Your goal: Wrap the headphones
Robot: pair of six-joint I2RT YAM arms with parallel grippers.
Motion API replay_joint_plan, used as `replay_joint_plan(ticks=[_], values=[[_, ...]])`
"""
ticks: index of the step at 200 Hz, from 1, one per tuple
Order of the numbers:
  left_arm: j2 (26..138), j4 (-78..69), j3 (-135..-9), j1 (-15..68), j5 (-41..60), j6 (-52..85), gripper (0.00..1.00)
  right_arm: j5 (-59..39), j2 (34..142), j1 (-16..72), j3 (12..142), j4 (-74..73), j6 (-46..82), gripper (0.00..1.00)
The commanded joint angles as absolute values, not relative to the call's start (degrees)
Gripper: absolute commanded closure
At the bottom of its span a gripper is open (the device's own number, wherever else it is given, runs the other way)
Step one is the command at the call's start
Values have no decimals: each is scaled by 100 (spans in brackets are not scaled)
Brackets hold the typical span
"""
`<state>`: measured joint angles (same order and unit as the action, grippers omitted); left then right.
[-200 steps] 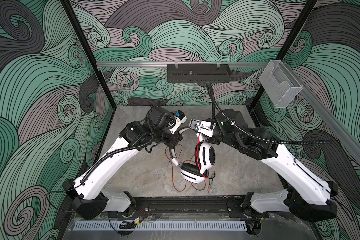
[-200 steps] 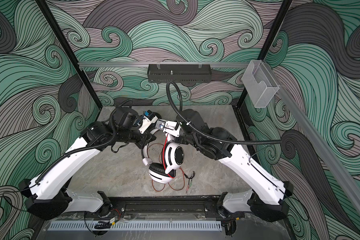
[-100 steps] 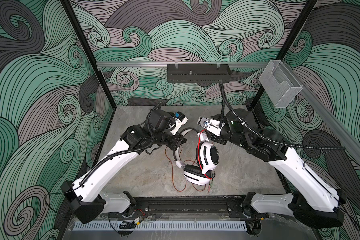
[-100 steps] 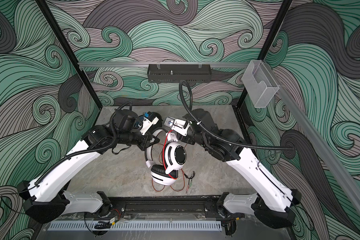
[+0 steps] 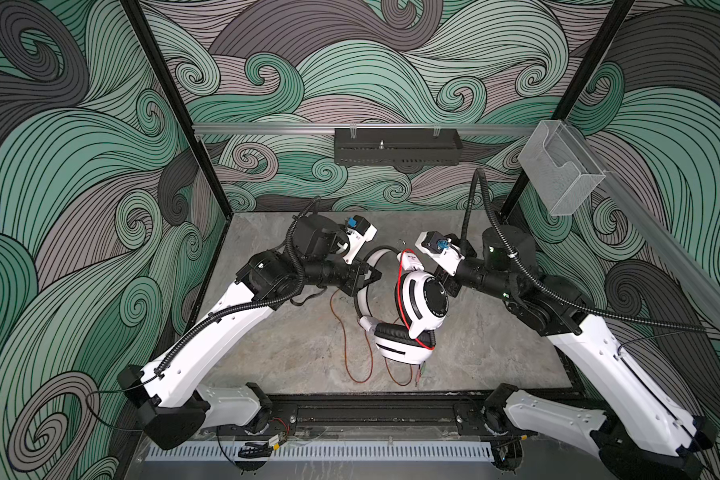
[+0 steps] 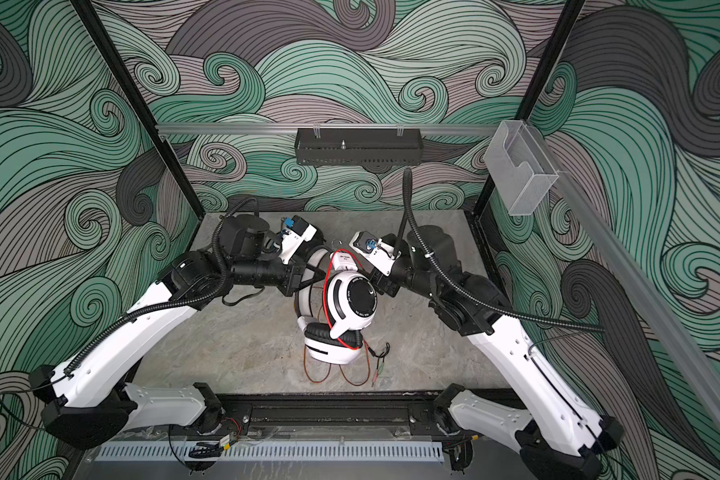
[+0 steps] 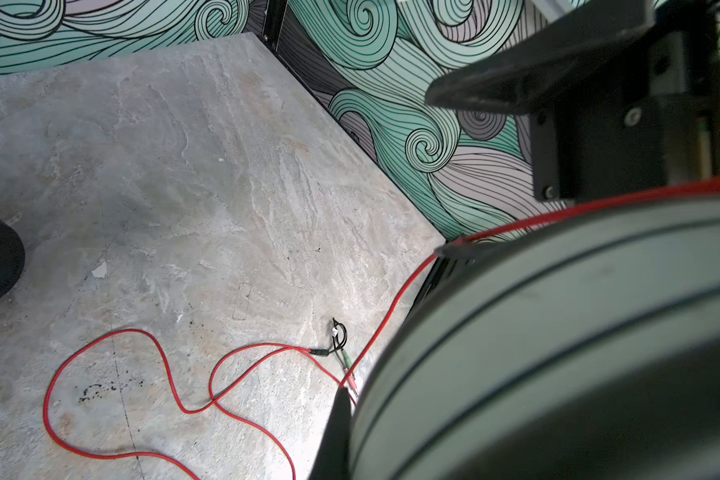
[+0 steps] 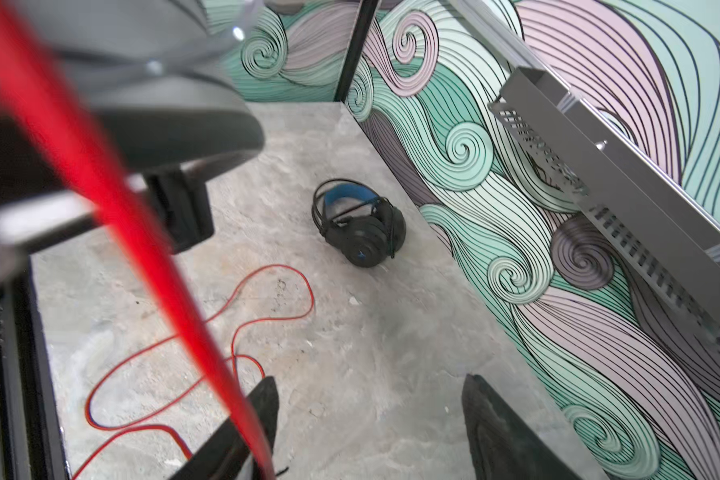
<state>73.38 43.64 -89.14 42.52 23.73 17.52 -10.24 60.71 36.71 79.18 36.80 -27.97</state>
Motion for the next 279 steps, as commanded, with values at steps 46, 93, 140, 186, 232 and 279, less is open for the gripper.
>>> replay_joint_plan(ticks=[46, 93, 140, 186, 232, 279], values=[[7336, 3541, -9778, 4240, 2505, 2401, 100, -3190, 5698, 2862, 6816, 1305, -862, 27], [7445, 3699, -10335, 4254, 1757, 2362, 100, -3660, 5800, 2826, 6339, 568, -254, 27], [7424, 3263, -10416, 4254, 1094, 2702, 100, -3870, 5819, 2825, 5704, -21, 213, 37], [7519, 3081, -10668, 4254, 599, 3106, 100, -4026, 5783, 2830, 4981, -639, 739, 44], [7642, 2883, -10840, 4254, 227, 3426, 100, -4230, 5932, 2926, 4323, -1574, 1485, 46], [7789, 2848, -11060, 4254, 93, 3498, 100, -4462, 6205, 3102, 3800, -2261, 1899, 47]])
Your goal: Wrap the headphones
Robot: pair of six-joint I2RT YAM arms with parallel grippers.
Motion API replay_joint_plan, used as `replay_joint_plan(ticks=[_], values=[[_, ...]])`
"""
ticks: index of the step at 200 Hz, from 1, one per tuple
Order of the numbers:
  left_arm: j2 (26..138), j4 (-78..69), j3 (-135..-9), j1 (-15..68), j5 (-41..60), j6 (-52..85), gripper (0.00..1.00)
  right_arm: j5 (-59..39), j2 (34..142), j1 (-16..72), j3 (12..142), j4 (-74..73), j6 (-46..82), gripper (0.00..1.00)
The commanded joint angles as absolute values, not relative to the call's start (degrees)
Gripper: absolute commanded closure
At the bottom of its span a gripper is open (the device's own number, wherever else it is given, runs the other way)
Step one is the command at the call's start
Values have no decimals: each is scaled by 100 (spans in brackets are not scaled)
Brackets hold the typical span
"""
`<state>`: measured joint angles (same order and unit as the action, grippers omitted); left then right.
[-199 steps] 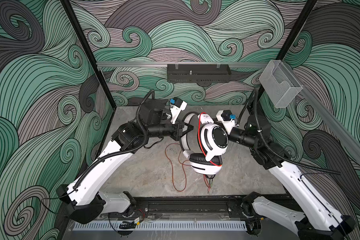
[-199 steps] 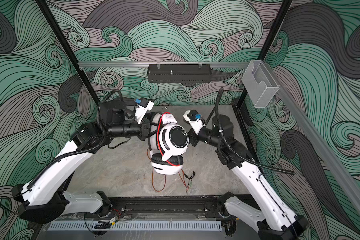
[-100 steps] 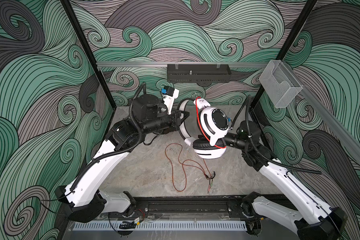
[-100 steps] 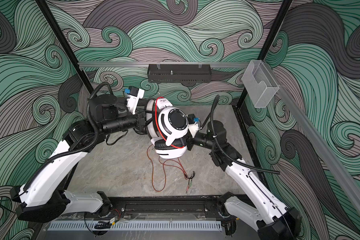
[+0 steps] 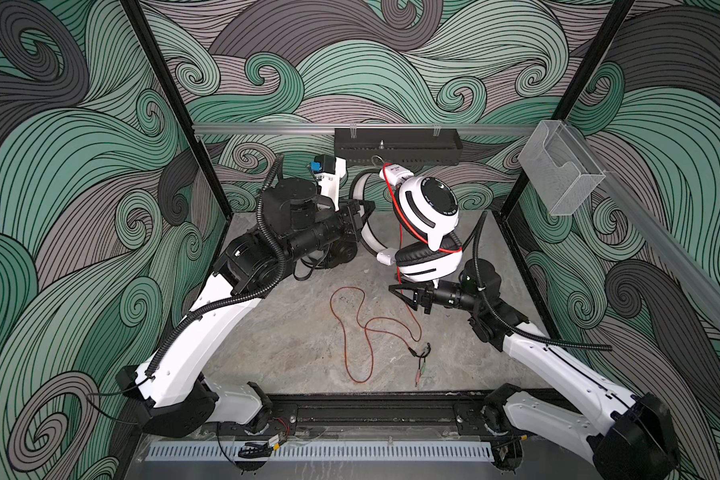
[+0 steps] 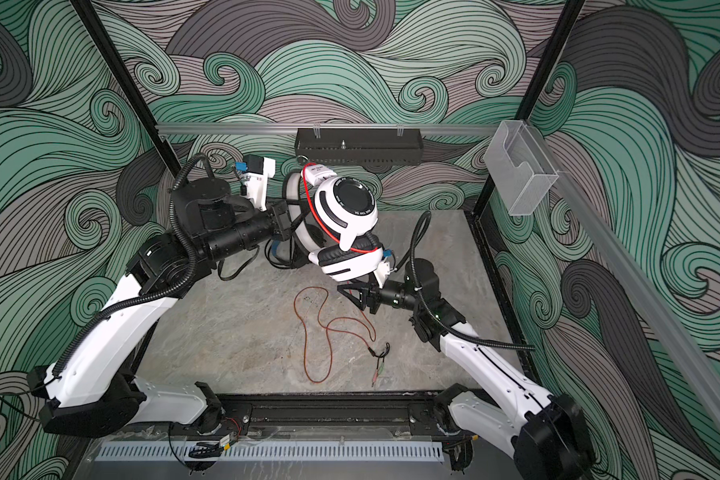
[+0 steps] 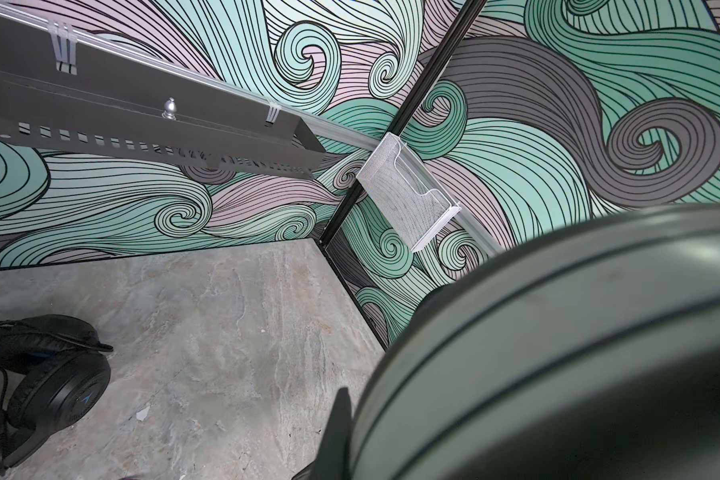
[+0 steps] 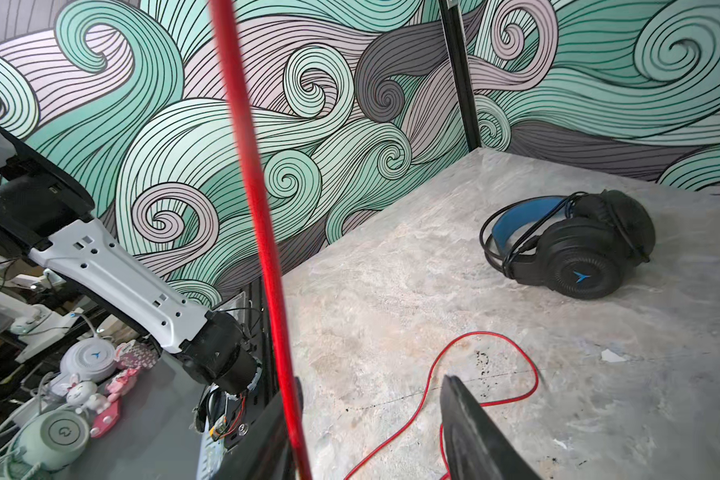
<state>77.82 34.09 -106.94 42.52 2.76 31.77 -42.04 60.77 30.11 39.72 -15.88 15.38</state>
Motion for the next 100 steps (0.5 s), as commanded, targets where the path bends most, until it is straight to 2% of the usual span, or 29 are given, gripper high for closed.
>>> replay_joint_plan(ticks=[1, 14, 41, 100], values=[[7793, 2848, -11067, 4254, 86, 3498, 100, -4472, 6209, 3107, 3803, -2256, 1894, 47], [7798, 2838, -11097, 4246, 20, 3506, 100, -4556, 6281, 3115, 3789, -2188, 1827, 51], [7775, 2820, -11088, 4190, -290, 3618, 100, -4571, 6144, 3154, 3744, -1828, 1608, 66], [7953, 2827, -11548, 3745, -444, 3760, 100, -4150, 5757, 3307, 3701, -758, 1014, 71]])
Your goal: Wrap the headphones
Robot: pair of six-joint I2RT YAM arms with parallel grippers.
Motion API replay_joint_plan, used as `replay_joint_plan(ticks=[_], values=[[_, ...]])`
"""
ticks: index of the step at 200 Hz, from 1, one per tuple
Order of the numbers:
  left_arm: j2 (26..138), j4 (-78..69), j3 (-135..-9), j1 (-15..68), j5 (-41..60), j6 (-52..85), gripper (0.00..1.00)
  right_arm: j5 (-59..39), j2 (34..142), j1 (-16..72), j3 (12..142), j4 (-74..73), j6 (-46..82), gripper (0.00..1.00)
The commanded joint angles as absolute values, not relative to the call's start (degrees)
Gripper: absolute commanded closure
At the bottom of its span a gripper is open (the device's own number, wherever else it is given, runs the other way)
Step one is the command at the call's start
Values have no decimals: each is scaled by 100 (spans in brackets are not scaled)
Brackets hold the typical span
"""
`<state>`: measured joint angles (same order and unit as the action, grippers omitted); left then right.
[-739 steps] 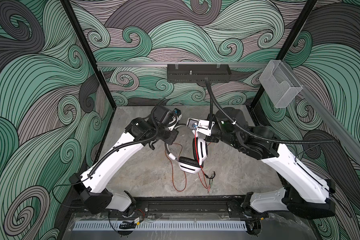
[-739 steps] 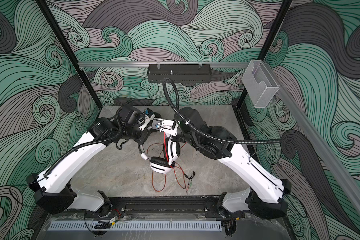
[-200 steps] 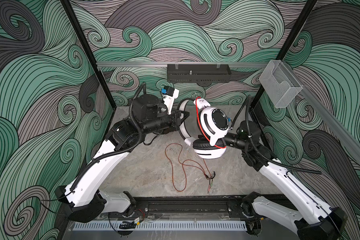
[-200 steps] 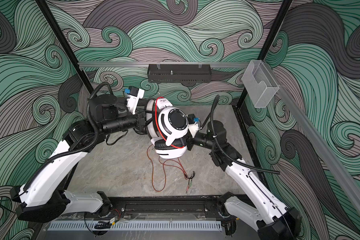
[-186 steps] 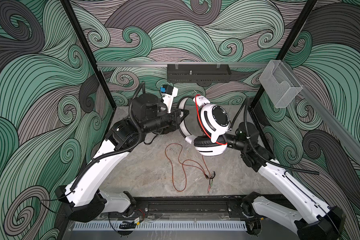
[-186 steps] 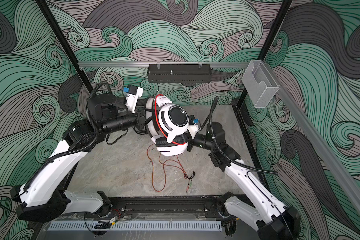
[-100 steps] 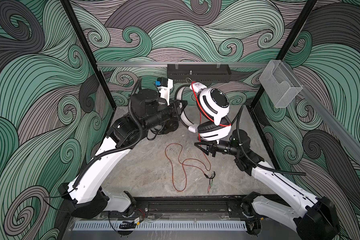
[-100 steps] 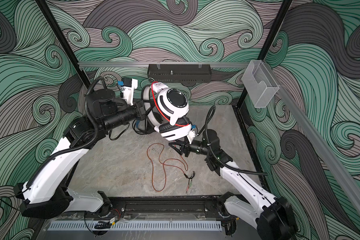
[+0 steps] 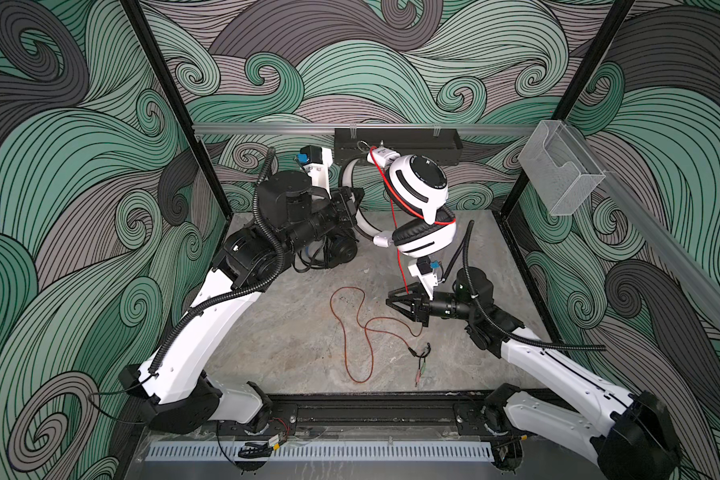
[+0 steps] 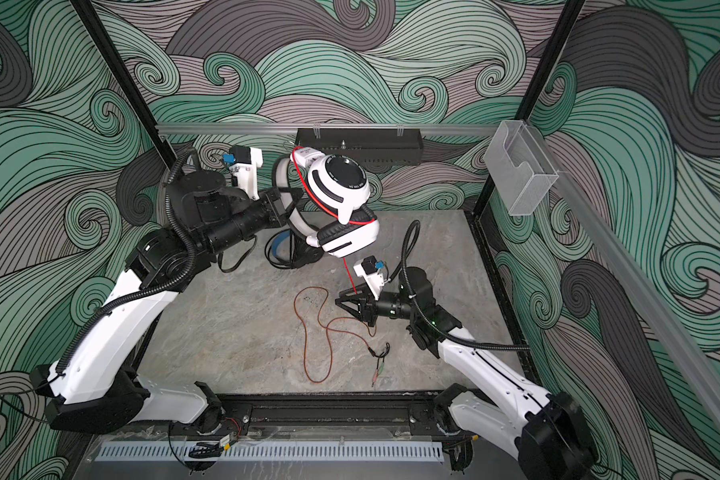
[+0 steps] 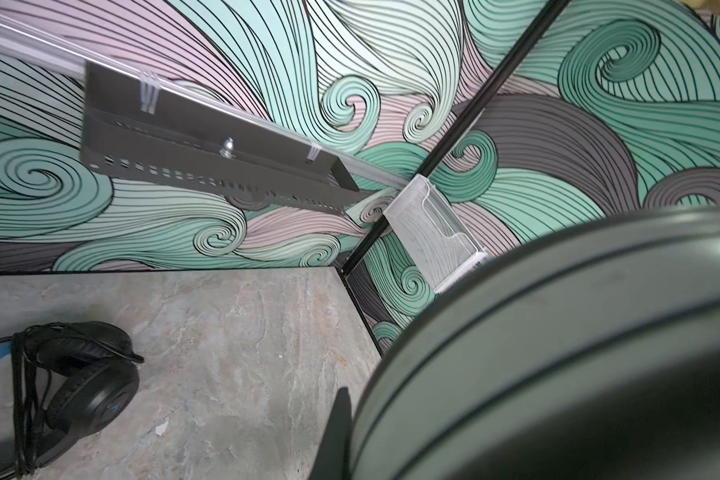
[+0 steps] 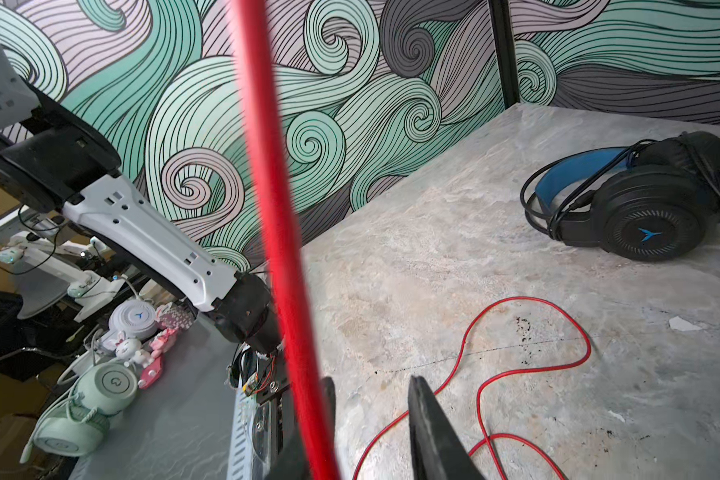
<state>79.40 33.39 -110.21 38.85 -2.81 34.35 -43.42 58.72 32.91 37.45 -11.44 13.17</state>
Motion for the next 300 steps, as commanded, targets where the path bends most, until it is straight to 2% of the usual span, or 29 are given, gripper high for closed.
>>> replay_joint_plan(ticks=[1, 24, 52, 75, 85, 91, 157, 168, 191, 223, 256, 300], values=[[7953, 2829, -11553, 3740, -446, 3756, 100, -4153, 5757, 3310, 3701, -752, 1008, 72], [7997, 2821, -11628, 3653, -517, 3814, 100, -4080, 5750, 3312, 3776, -608, 895, 82], [8083, 2722, -11682, 3513, -463, 3945, 100, -4051, 5748, 3317, 3961, -304, 706, 100], [8325, 2797, -11963, 3489, -320, 3915, 100, -4044, 5781, 3347, 3955, -365, 708, 100], [8374, 2880, -12056, 3489, -291, 3873, 100, -3979, 5771, 3349, 3961, -341, 686, 84], [8372, 2896, -12066, 3489, -281, 3861, 100, -3939, 5745, 3348, 3949, -346, 658, 80], [8341, 2957, -12076, 3489, -65, 3919, 100, -4105, 6211, 3341, 4037, -834, 691, 70], [8319, 2983, -12065, 3497, -48, 3936, 100, -4127, 6323, 3347, 4111, -859, 660, 71], [8269, 2997, -12041, 3498, -35, 3955, 100, -4231, 6619, 3343, 4233, -945, 627, 80], [8197, 3062, -12006, 3489, -322, 3955, 100, -4203, 6605, 3378, 4313, -684, 474, 100], [8208, 3077, -12007, 3418, -962, 3968, 100, -3563, 6111, 3633, 4353, 373, -66, 100], [8584, 3087, -12351, 3226, -1322, 4022, 100, -2577, 5650, 4365, 4626, 1563, -604, 100]])
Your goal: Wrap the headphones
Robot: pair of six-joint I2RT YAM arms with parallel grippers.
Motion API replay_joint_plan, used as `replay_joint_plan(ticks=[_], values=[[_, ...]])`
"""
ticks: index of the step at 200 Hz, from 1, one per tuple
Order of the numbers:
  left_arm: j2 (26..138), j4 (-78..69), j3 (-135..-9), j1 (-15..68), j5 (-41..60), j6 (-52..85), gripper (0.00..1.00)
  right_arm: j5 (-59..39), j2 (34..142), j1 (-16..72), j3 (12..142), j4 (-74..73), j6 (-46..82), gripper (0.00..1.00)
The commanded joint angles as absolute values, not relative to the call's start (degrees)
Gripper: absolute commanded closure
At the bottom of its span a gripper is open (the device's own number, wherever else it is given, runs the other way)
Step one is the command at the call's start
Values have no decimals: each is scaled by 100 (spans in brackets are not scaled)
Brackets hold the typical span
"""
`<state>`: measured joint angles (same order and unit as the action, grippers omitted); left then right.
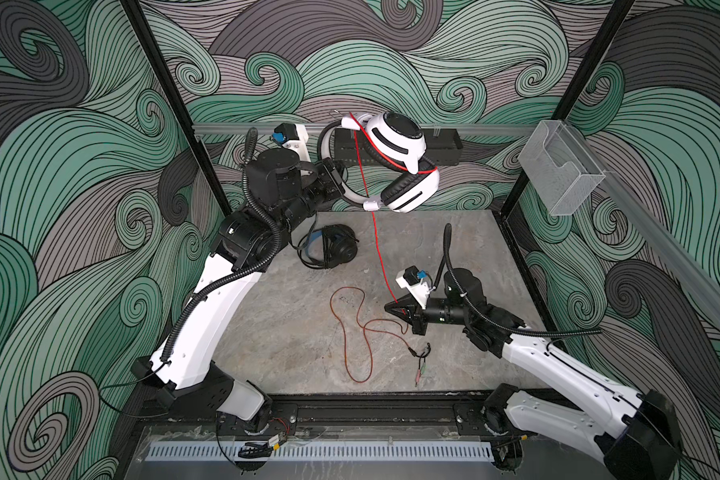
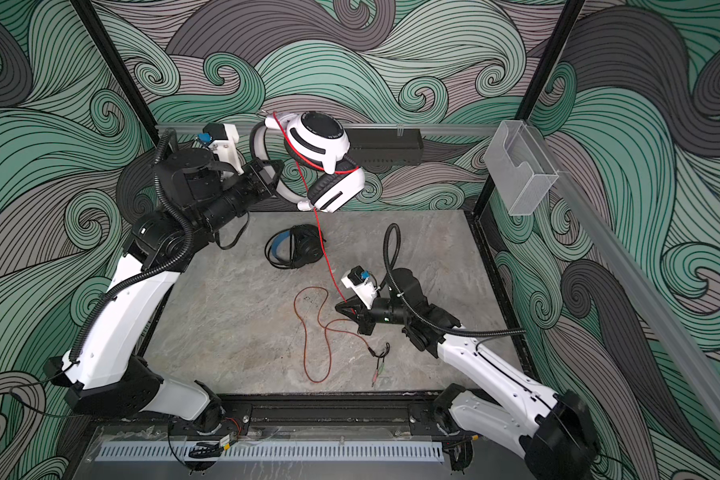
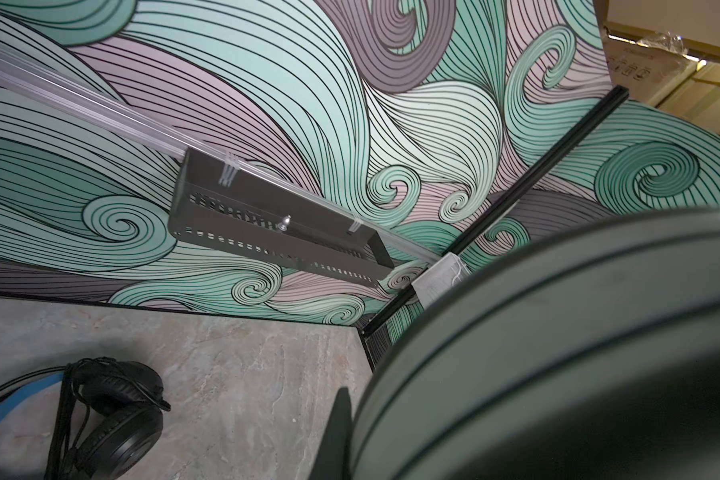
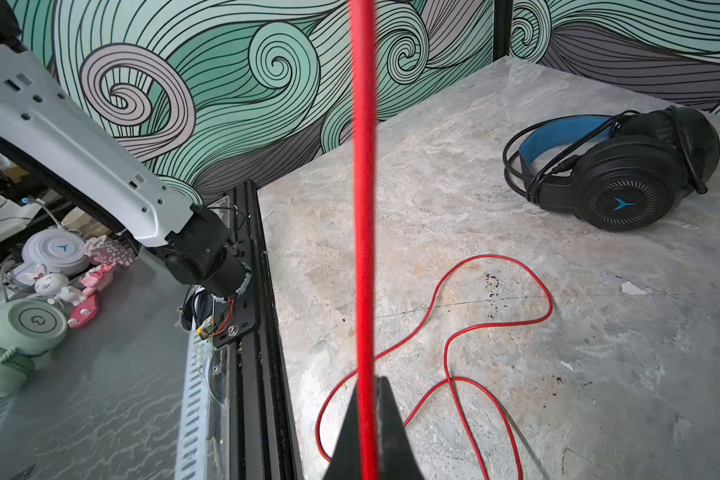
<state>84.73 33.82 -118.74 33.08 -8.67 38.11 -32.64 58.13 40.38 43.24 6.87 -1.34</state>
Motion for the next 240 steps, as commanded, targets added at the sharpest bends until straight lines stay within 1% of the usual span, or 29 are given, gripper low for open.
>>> replay_joint_plan(ticks=[1, 23, 60, 91, 121, 142, 182, 203, 213, 217, 240], values=[[8599, 3095, -12363, 3226, -1334, 4011, 100, -2554, 5642, 4380, 4638, 1586, -614, 100], [8734, 3211, -12427, 3192, -1647, 3809, 100, -2181, 5457, 4731, 4917, 2023, -833, 100], [8867, 3234, -12313, 3155, -1969, 3692, 100, -1717, 5440, 5270, 5631, 3003, -1234, 100], [8989, 3364, -12174, 3179, -2392, 3428, 100, -1278, 5560, 5631, 6543, 3814, -1605, 100], [9009, 3388, -11711, 3315, -3093, 2652, 100, -897, 5820, 5863, 7736, 4669, -2033, 100], [9031, 3279, -11340, 3550, -3657, 1800, 100, -641, 6052, 5903, 8492, 5180, -2305, 100], [8726, 2930, -10185, 4034, -4087, 492, 100, -3, 6390, 5902, 9428, 5742, -2808, 100], [8306, 2982, -9449, 4153, -3878, 209, 100, 526, 6528, 5894, 9740, 5898, -3105, 100], [8192, 3110, -9172, 4190, -3602, 69, 100, 754, 6587, 5868, 9848, 5893, -3230, 100], [7971, 3188, -9093, 4204, -3469, 9, 100, 813, 6607, 5847, 9915, 5901, -3266, 100], [7595, 3730, -8798, 4285, -2857, -265, 100, 744, 6771, 5535, 10217, 5913, -3366, 100]])
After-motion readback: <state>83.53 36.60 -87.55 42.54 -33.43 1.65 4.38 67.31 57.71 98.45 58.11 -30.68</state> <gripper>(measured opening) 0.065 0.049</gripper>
